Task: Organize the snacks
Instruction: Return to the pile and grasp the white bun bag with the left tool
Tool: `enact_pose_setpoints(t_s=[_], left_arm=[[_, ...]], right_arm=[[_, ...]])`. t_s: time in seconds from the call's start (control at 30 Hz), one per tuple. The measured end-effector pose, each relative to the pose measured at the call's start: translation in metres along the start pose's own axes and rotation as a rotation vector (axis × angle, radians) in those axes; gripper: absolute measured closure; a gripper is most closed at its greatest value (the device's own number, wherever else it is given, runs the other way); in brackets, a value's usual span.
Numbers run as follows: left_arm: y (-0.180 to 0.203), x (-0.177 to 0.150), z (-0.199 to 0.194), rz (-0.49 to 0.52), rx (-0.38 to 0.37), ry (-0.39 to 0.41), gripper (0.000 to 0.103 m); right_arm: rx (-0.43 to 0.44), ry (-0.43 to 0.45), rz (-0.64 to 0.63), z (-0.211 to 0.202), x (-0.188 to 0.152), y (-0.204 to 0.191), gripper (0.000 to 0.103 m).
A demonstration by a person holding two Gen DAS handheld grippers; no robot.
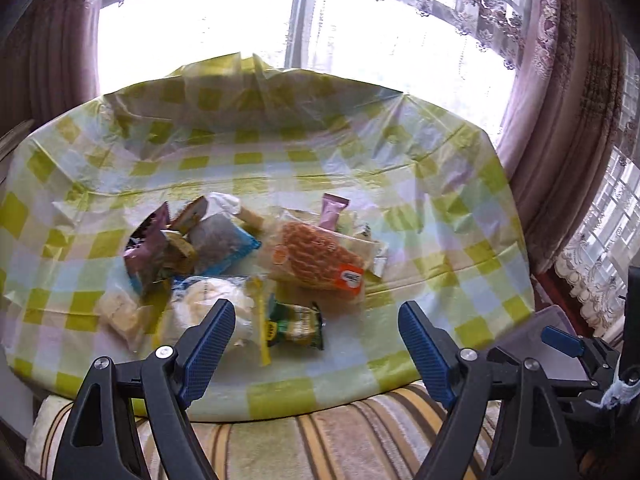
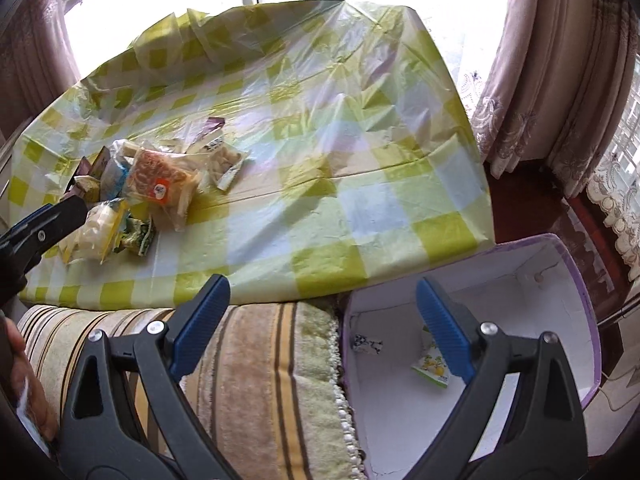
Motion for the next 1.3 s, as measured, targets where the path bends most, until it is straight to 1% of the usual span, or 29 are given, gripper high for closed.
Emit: enact_pose_setpoints(t_s=[0.07, 0.17, 0.3, 0.43, 0.53, 0.7, 0.73, 0.8, 0.97, 1.07, 1.1, 1.13, 1.2, 1.3], left_arm=[[-0.026, -0.004, 0.001, -0.067, 0.015, -0.014, 0.019], [-0.057, -0.009, 0.006, -0.124, 0.047, -0.042, 0.019], [-0.087, -0.016, 0.014, -0.226, 0.028, -0.069, 0.019], [-0.104, -0.024, 0.027, -0.318, -0.025, -0.113, 0.019], [-0.116, -0.029, 0.038, -0.365, -0.038, -0.141, 0.019], [-0.116, -0.032, 0.057, -0.373, -0.084, -0.191, 0.019], [-0.116, -0.033, 0.061, -0.371, -0.087, -0.2, 0.019], [-0.116, -0.034, 0.068, -0.372, -0.088, -0.216, 0.019], [-0.111, -0.041, 0.088, -0.379, -0.13, -0.277, 0.019], [-0.11, -0.041, 0.092, -0.373, -0.14, -0.278, 0.019], [-0.108, -0.04, 0.093, -0.365, -0.147, -0.278, 0.021], [-0.106, -0.04, 0.094, -0.355, -0.152, -0.28, 0.033], [-0.104, -0.041, 0.094, -0.345, -0.152, -0.277, 0.037], [-0.106, -0.041, 0.093, -0.364, -0.171, -0.269, 0.043]], right_arm=[[0.002, 0.003, -0.057, 0.003, 0.001, -0.018, 0.009], [0.023, 0.001, -0.101, 0.008, 0.004, -0.037, 0.009], [0.054, -0.011, -0.134, 0.018, 0.008, -0.061, 0.009], [0.089, -0.02, -0.198, 0.03, 0.01, -0.086, 0.009], [0.121, -0.014, -0.234, 0.036, 0.012, -0.104, 0.009], [0.182, -0.033, -0.301, 0.046, 0.012, -0.132, 0.009], [0.193, -0.04, -0.309, 0.048, 0.011, -0.137, 0.011], [0.211, -0.06, -0.315, 0.054, 0.01, -0.144, 0.013], [0.25, -0.103, -0.305, 0.068, 0.007, -0.155, 0.015], [0.262, -0.119, -0.316, 0.076, 0.006, -0.163, 0.015], [0.264, -0.125, -0.318, 0.079, 0.006, -0.166, 0.016], [0.266, -0.13, -0.32, 0.081, 0.006, -0.169, 0.016], [0.271, -0.136, -0.315, 0.086, 0.007, -0.172, 0.017], [0.275, -0.154, -0.3, 0.094, 0.007, -0.175, 0.017]])
Point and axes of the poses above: each gripper's, at about its wrist camera, not at the fingertips, and z roughly the way its jaws point, y to its right, x to its top, the point moved 7 cm from there along z, roughly the way its jaws point, and after that the axes turned 10 degrees about y, right-handed, at the moved point
